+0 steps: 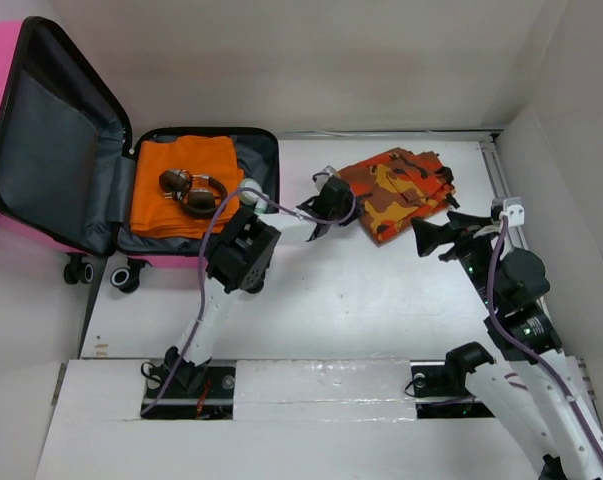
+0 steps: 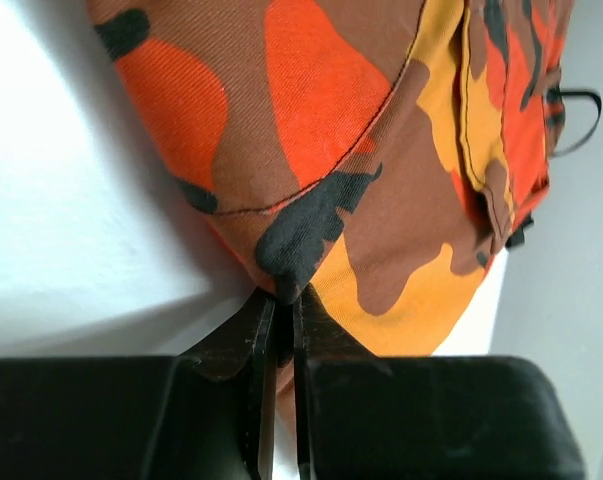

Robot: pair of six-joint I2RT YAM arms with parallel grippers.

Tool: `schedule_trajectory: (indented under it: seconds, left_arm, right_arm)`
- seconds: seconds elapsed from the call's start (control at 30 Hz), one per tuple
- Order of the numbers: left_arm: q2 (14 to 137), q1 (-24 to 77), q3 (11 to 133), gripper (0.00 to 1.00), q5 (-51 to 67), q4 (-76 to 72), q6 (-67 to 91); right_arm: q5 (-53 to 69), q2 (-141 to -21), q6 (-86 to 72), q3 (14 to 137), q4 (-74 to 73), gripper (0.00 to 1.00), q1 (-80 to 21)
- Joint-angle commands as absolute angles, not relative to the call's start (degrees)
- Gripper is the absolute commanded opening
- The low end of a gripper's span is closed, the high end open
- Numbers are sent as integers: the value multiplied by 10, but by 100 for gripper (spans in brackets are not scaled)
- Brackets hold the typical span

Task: Pack the luggage

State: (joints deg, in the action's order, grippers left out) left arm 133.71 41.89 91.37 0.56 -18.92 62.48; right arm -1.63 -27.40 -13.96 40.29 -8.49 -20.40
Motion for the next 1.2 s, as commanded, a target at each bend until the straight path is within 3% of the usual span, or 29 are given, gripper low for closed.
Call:
schedule_trajectory:
  seconds: [0.0, 0.27, 0.4, 0.67, 0.83, 1.17]
  left_arm:
    - [1311, 410, 921, 0, 4, -184, 549]
    - [1160, 371, 934, 0, 70, -94, 367]
    - [1059, 337, 962, 0, -14, 17, 280]
    - [881, 109, 794, 0, -33, 12, 317]
    - [843, -15, 691, 0, 13, -27, 355]
    - [887, -81, 721, 0, -156, 57, 303]
  right_arm:
    - [-16, -269, -145, 403, -54, 96, -210]
    - [-4, -269, -145, 403, -54, 96, -210]
    - [-4, -269, -145, 403, -54, 96, -210]
    - [3, -264, -145, 403, -54, 96, -215]
    - [-11, -264, -145, 397, -54, 96, -215]
    - [-11, -274, -145, 397, -54, 96, -215]
